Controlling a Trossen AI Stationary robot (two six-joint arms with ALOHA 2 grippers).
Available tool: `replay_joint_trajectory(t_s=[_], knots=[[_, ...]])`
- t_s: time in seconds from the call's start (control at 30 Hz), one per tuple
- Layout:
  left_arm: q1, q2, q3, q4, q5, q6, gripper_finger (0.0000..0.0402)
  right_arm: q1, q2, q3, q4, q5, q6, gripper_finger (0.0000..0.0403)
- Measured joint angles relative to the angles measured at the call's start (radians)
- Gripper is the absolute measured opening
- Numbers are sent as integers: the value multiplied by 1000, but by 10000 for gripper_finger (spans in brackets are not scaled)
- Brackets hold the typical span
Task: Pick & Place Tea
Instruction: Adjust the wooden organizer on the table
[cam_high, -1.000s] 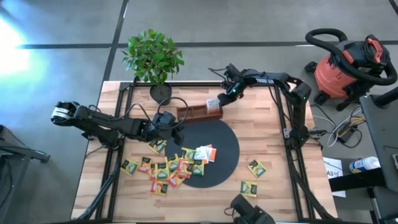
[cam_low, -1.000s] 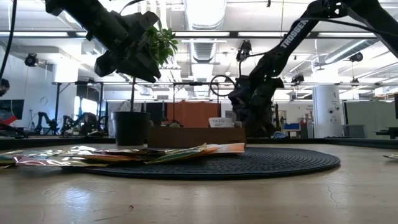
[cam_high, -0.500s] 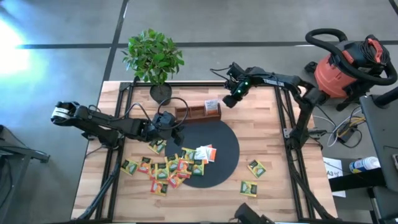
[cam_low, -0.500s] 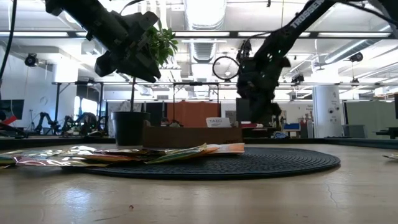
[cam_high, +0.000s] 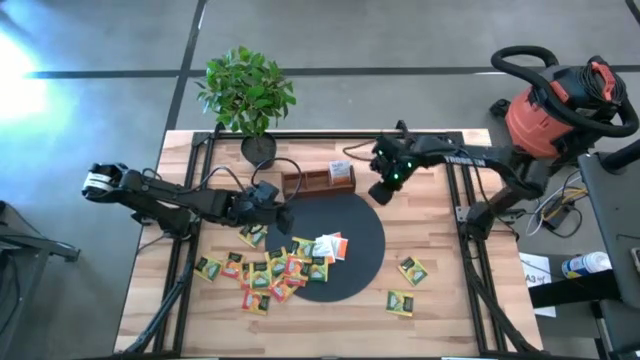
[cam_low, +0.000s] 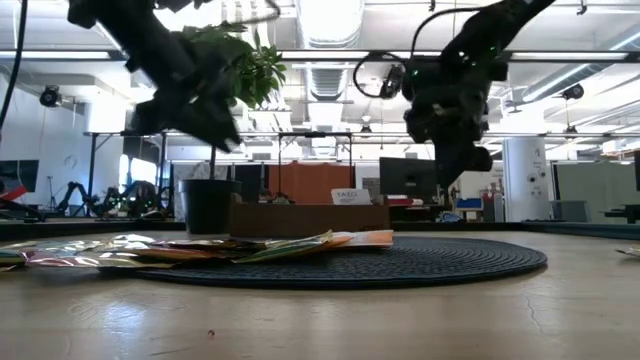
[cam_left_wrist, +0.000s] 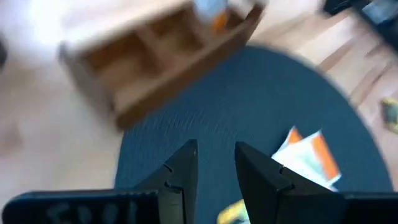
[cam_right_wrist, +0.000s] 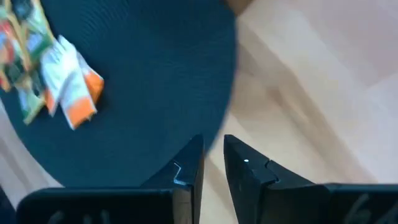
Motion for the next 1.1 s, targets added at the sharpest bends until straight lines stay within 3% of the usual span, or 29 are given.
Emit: replay_joint_trajectory(t_s=[0.17, 0.4, 0.83, 1.1], knots=[[2, 29, -20, -8, 12, -48, 83, 32, -38, -83, 155, 17, 164, 56], [37, 89, -66, 105, 41, -73, 83, 32, -35, -110, 269, 152, 348, 56], [151, 222, -68, 205, 29, 46, 83, 32, -35, -88, 298, 189, 362, 57], [197, 233, -68, 227, 29, 104, 83, 37, -35, -88, 295, 181, 363, 57]])
